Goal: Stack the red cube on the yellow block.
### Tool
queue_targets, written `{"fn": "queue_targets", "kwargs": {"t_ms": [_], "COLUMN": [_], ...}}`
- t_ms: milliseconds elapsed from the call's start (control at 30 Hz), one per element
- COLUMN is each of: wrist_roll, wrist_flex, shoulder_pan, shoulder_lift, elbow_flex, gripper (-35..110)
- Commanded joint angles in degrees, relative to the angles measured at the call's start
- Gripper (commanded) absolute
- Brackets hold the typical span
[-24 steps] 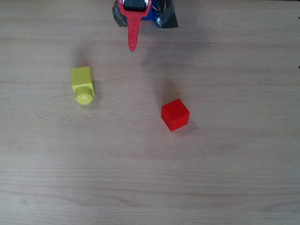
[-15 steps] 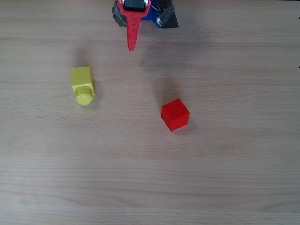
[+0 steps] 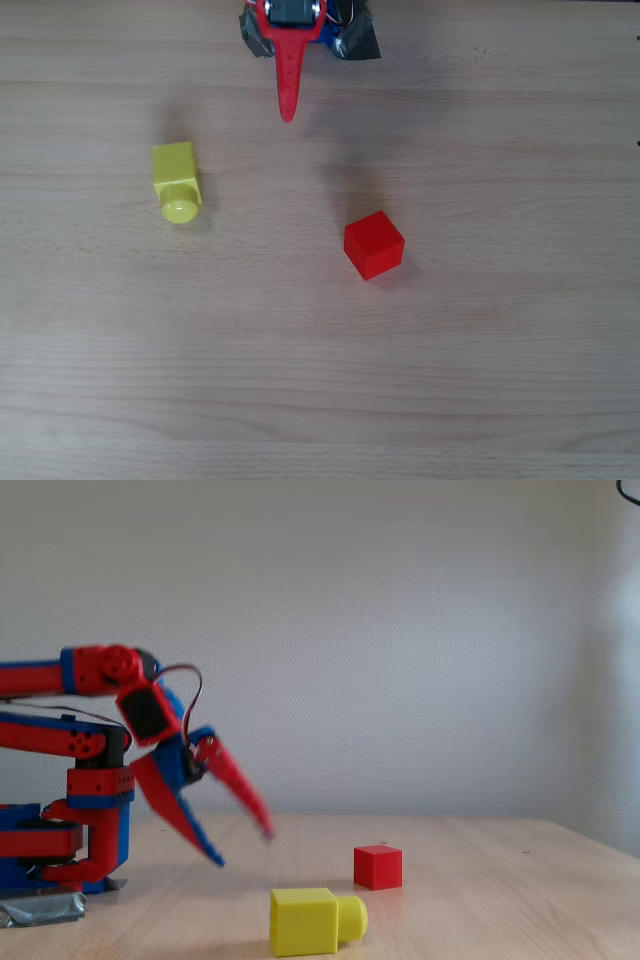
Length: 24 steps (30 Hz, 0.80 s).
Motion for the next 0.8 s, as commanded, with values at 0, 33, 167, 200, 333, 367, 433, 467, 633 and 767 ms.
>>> {"fn": "queue_targets", "kwargs": {"t_ms": [0,33,167,200,333,367,433,467,633,767], "wrist_roll": [0.62,0.88,0.18,-0.09,1.23,1.49,1.58,1.58,2.37,2.99], "wrist_flex": [-3.96,-4.66,-4.92,-4.83,-4.22,-3.96,-2.99,-2.64,-1.49,-0.88], "shoulder_pan": [-0.88,-0.88,-0.26,-0.26,-1.23,-1.41,-2.37,-3.08,-5.98,-6.77], "shoulder_lift": [-8.35,-12.48,-28.48,-31.90,-43.42,-45.62,-49.66,-51.24,-57.66,-64.51], "elbow_flex": [-11.25,-15.56,-34.28,-38.23,-50.10,-52.12,-55.37,-56.34,-58.97,-63.02], "gripper": [32,37,40,40,39,38,38,39,39,40]}}
